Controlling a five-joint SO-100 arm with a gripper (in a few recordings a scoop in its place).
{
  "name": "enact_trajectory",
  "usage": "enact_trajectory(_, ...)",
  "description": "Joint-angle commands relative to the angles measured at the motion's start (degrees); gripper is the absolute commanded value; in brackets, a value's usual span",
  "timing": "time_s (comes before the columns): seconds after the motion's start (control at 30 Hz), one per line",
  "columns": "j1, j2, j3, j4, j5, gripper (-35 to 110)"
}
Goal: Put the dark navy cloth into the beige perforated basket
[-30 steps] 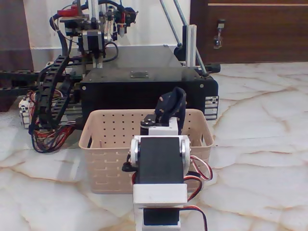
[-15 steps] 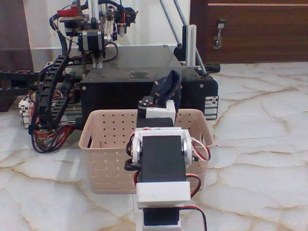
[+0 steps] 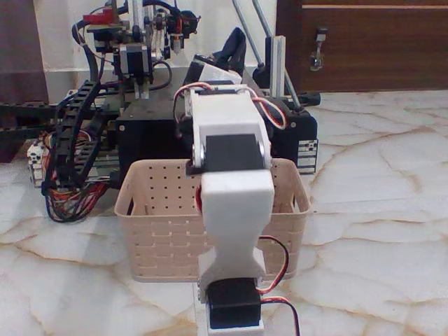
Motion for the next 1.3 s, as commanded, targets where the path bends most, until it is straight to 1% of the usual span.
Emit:
enact_trajectory(0.0,-0.7,-2.8,-7.9,1.5,4.0,0)
enact_trajectory(0.07,-0.5,-7.6,-14.9,4.2,11.9,0)
enact_trajectory(0.13,-0.6,-13.3,-25.8,12.0,18.6,0)
enact_trajectory(0.17,-0.6,-15.9,-29.6,14.2,21.4,0)
enact_trajectory(0.33,0.6,-24.2,-41.0,28.1,34.0,0)
enact_trajectory(0.43,0.8,-27.1,-46.0,40.3,39.9,0)
enact_trajectory(0.5,0.9,-32.3,-53.0,50.0,43.1,0)
enact_trajectory(0.6,1.0,-33.7,-53.3,56.4,47.1,0)
enact_trajectory(0.7,1.2,-35.1,-53.6,58.3,51.9,0)
enact_trajectory(0.77,1.2,-35.3,-53.6,59.0,53.9,0)
enact_trajectory(0.83,1.3,-36.4,-53.7,62.1,54.1,0)
enact_trajectory(0.9,1.3,-36.7,-53.8,61.4,54.9,0)
enact_trajectory(1.0,1.5,-36.9,-53.8,57.6,56.6,0)
enact_trajectory(1.13,2.2,-36.9,-53.4,57.7,57.6,8)
enact_trajectory(1.2,2.2,-36.5,-53.7,56.7,57.1,8)
enact_trajectory(1.23,2.2,-36.4,-53.4,59.7,56.6,8)
enact_trajectory(1.27,2.3,-36.5,-53.2,65.7,55.4,8)
